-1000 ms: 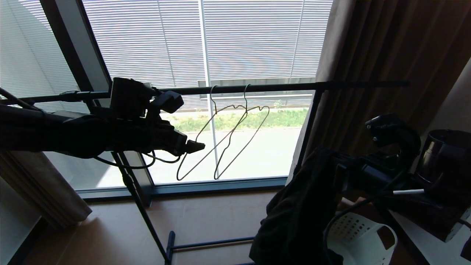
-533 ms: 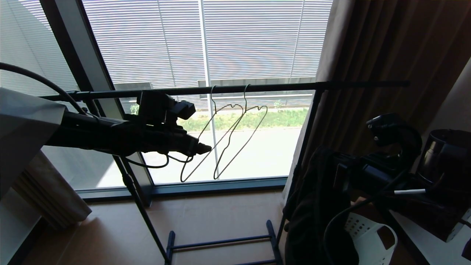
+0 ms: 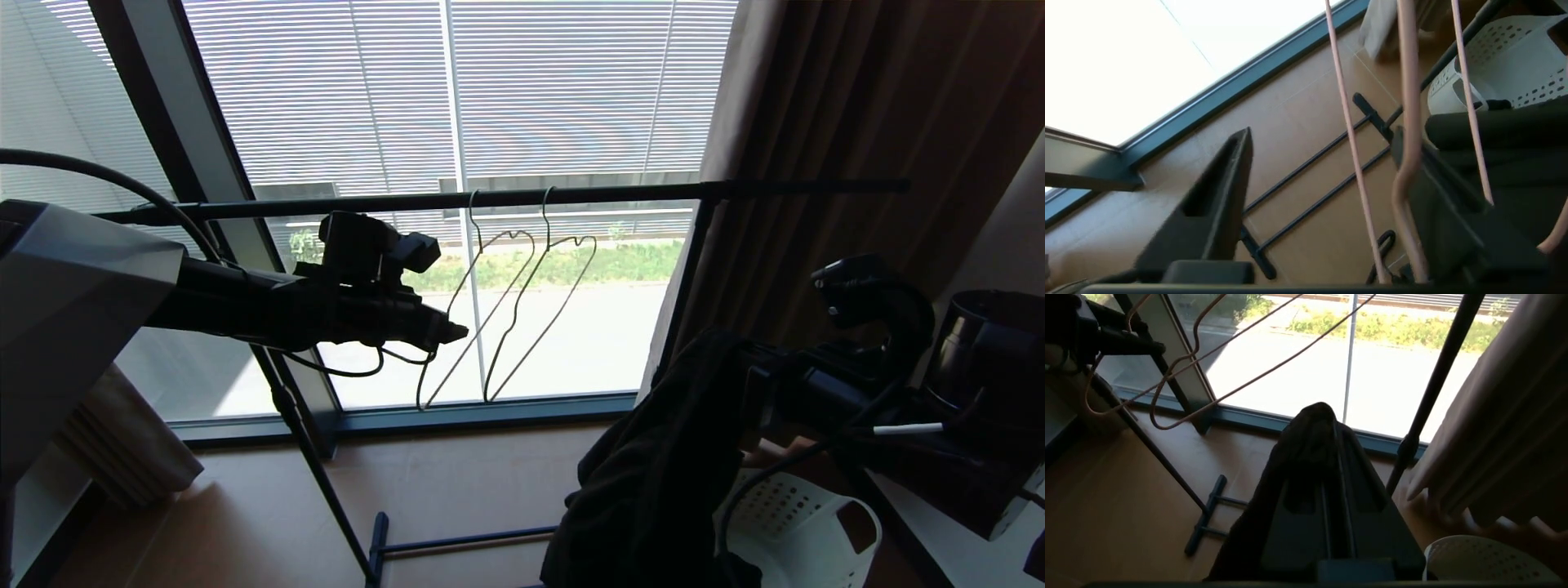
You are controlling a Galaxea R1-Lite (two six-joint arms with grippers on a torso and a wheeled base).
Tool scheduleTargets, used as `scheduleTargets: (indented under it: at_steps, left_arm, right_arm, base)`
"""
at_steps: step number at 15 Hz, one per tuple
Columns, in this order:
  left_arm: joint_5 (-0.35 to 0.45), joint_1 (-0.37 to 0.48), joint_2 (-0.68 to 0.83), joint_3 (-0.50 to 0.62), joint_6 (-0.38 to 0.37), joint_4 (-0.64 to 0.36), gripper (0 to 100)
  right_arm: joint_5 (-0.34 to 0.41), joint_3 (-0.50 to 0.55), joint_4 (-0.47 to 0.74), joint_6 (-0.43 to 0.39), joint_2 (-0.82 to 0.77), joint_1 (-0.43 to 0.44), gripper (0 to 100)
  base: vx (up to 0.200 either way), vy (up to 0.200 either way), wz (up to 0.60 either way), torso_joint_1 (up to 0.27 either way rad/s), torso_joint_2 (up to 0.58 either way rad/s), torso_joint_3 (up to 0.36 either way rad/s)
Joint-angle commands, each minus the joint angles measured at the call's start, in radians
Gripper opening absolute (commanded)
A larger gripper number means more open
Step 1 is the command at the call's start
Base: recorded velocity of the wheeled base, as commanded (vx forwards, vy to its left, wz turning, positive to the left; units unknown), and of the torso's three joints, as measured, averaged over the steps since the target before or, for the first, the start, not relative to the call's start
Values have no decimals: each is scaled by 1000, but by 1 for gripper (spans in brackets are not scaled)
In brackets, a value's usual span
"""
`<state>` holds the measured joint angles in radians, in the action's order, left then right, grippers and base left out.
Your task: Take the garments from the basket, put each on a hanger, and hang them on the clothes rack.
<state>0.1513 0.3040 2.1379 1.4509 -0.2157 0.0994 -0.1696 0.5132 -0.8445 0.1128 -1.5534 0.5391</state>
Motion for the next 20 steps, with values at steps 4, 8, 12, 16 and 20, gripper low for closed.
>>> scheduleTargets:
  at_steps: [4,8,12,16,20]
  left_arm:
    - [-9,13,-4,0,15,0,0]
    - [-13,13,-44,-4,15,-1,0]
    - [-12,13,-158,-75,13,-3,0]
    - [-29,13,-408,-336,3,0,0]
    - [-30,10,-676,-549,-10,0,0]
  right_arm:
    - [-1,-1,-1,-1,-4,1,0]
    - [-1,-1,-1,-1,-2,1,0]
    - [-1,-1,-1,1,-2,2,0]
    - [1,-2,1,-1,-2,4,0]
    - [-1,-22,8,-2,1,27,0]
  base:
    - [0,0,0,0,0,0]
    - [0,0,0,0,0,0]
    - [0,0,0,0,0,0]
    - [0,0,0,0,0,0]
    - [0,0,0,0,0,0]
